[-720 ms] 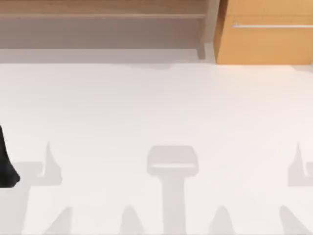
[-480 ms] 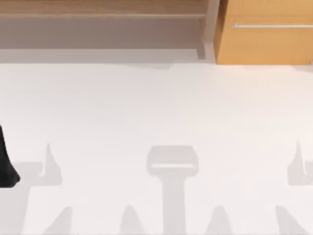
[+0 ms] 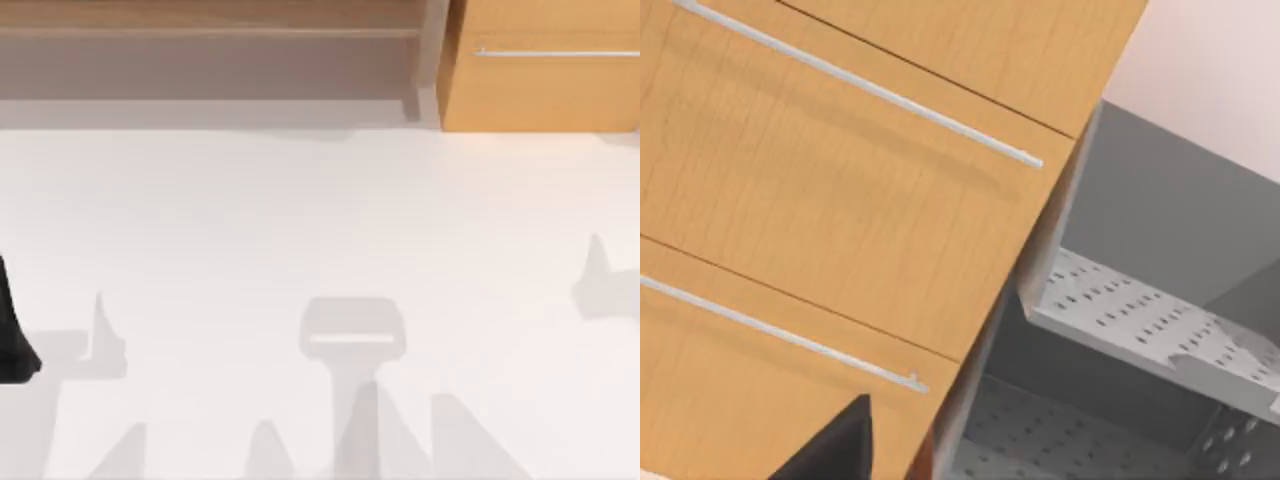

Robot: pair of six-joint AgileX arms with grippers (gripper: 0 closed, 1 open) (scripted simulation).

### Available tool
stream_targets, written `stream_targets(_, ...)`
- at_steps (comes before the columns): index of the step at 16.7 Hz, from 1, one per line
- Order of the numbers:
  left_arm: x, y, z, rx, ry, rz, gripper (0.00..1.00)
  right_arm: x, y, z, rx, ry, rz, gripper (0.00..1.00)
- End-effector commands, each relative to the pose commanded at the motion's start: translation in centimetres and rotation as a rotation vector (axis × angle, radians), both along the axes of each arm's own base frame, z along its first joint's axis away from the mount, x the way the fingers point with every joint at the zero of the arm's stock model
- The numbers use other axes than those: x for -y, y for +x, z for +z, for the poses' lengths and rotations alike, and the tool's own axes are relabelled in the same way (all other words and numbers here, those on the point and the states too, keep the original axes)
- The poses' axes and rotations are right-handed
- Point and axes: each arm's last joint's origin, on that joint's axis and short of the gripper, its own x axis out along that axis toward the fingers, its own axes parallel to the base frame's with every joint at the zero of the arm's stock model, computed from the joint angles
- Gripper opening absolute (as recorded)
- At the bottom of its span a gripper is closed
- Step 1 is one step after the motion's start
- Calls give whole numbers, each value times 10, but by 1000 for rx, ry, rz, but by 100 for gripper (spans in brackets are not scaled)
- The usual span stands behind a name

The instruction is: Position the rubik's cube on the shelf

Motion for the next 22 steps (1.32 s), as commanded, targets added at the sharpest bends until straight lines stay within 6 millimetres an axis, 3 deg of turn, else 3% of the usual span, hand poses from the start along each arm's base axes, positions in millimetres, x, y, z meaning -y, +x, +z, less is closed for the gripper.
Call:
stream_targets(4, 0, 0, 0, 0, 0, 0, 100, -7, 58, 24, 10, -283, -16, 100)
stream_targets(7, 0, 0, 0, 0, 0, 0, 100, -18, 115, 19, -2, -500, -23, 100)
stream_targets(10, 0, 0, 0, 0, 0, 0, 100, -32, 171, -9, -25, -707, -24, 100)
stream_targets(14, 0, 0, 0, 0, 0, 0, 100, -51, 226, -70, -60, -939, -24, 100)
stream_targets(18, 0, 0, 0, 0, 0, 0, 100, -64, 253, -125, -82, -1087, -37, 100)
stream_targets(22, 0, 0, 0, 0, 0, 0, 100, -68, 261, -145, -83, -1135, -54, 100)
